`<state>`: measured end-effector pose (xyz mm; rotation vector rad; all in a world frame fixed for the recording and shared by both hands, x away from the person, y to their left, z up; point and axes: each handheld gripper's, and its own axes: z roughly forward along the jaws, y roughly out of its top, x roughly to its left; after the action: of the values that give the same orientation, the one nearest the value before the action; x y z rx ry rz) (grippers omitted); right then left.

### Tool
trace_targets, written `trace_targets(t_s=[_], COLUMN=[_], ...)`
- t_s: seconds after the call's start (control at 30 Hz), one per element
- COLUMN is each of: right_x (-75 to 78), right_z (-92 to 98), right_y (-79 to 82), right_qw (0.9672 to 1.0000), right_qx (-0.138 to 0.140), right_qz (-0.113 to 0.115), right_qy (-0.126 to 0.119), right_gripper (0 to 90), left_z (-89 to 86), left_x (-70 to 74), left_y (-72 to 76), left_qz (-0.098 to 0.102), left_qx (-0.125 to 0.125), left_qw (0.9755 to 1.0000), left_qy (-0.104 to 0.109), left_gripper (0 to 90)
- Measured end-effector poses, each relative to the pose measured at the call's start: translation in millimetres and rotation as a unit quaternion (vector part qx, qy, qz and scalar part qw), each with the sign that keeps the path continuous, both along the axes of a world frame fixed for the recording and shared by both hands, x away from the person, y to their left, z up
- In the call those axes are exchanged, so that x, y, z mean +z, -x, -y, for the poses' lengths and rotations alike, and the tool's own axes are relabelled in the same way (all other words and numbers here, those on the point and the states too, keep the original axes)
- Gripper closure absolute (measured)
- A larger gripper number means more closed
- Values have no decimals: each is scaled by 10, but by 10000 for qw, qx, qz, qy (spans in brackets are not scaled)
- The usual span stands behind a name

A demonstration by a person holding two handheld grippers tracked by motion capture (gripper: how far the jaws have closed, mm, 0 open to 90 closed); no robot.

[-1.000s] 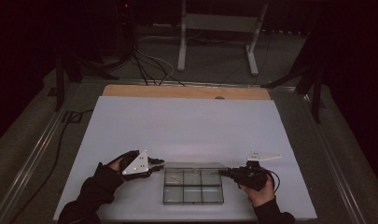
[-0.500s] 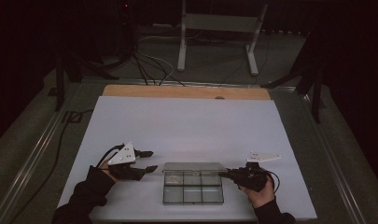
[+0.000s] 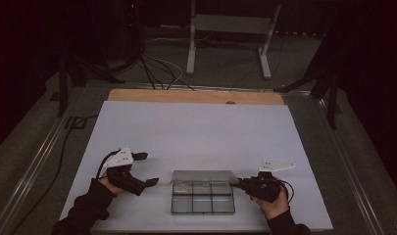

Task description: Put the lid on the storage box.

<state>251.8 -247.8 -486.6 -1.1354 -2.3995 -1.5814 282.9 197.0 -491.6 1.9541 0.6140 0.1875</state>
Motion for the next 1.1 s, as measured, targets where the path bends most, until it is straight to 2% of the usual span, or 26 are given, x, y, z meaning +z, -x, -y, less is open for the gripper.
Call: trace_targets(t_s=[0.13,0.2,0.27,0.33,0.5,0.63,0.73,0.97,1.1], right_x=[-3,-3,1,5,0,-9,5,-15,-10], right_z=[-2,0,6,13,26,28,42,44,33], right_y=[13,20,29,39,57,83,114,171,197], right_qw=[10000,10000,10000,10000,10000,10000,9999,9996,9992], right_qx=[6,11,5,4,0,1,-15,-44,-54], right_qz=[5,14,17,30,19,0,41,21,57], right_qy=[15,19,21,21,41,86,110,276,396], right_gripper=[900,900,900,900,900,900,900,900,900], left_z=[-56,-70,-83,-94,-110,-113,-110,-121,-124], left_x=[-1,4,2,1,-3,-18,-21,-25,-33], left_y=[7,20,31,40,71,85,90,100,96], left_qz=[-29,-4,-28,-104,-121,-167,-103,-122,-103], left_qx=[117,178,215,183,211,168,204,166,228], left_qw=[9998,9998,9996,9995,9992,9994,9996,9995,9995], left_qy=[144,117,183,242,315,267,166,234,174], left_gripper=[7,7,7,7,7,7,7,8,8])
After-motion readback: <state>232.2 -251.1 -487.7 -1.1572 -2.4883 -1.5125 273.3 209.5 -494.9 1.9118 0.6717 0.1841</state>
